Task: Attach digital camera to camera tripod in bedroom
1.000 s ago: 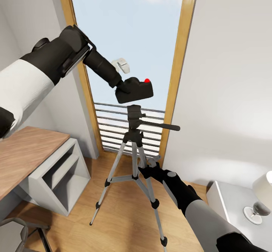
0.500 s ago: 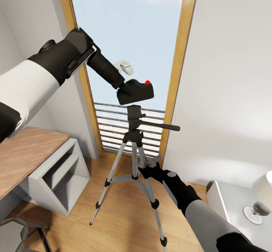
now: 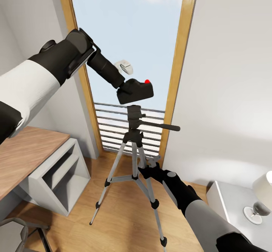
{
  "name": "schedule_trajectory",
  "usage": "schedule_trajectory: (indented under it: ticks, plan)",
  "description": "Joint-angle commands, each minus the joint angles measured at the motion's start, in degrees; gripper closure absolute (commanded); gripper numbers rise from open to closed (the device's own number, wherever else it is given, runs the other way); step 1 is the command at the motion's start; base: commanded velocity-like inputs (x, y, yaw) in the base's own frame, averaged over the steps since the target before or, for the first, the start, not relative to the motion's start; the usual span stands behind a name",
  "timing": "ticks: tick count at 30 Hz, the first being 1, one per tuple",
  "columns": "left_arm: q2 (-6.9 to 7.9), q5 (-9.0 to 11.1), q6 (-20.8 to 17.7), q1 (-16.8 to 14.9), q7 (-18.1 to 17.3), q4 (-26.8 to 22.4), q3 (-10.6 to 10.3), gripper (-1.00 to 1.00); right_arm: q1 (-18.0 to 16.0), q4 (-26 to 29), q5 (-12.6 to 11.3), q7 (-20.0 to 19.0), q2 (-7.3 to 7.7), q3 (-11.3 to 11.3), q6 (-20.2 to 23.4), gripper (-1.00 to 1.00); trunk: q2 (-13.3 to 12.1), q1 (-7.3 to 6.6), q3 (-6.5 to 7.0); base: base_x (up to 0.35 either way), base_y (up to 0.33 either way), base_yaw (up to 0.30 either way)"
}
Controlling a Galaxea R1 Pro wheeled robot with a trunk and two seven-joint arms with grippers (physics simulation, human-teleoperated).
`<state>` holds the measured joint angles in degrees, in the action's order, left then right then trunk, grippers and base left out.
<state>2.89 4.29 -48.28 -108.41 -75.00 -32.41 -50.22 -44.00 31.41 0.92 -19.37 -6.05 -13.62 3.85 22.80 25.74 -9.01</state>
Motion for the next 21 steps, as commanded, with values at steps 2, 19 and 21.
schedule_trajectory:
  ticks: [2, 19, 21]
  plan:
    - [0.13, 0.48, -0.54, -0.12, 0.09, -0.36, -0.18, 1.00, -0.04, 0.06, 0.21, -0.09, -0.01, 0.00, 0.35, 1.00, 0.12, 0.04, -0.13, 0.000, 0.000, 0.000]
    - [0.34, 2.45, -1.97, -0.12, -0.88, -0.75, 0.03, 1.00, -0.04, 0.06, 0.23, -0.06, -0.02, 0.00, 0.28, 1.00, 0.12, 0.04, -0.13, 0.000, 0.000, 0.000]
    - [0.44, 2.54, -2.97, -0.13, -0.88, -0.94, -0.03, 1.00, -0.04, 0.06, 0.23, -0.06, -0.02, 0.00, 0.28, 1.00, 0.12, 0.04, -0.13, 0.000, 0.000, 0.000]
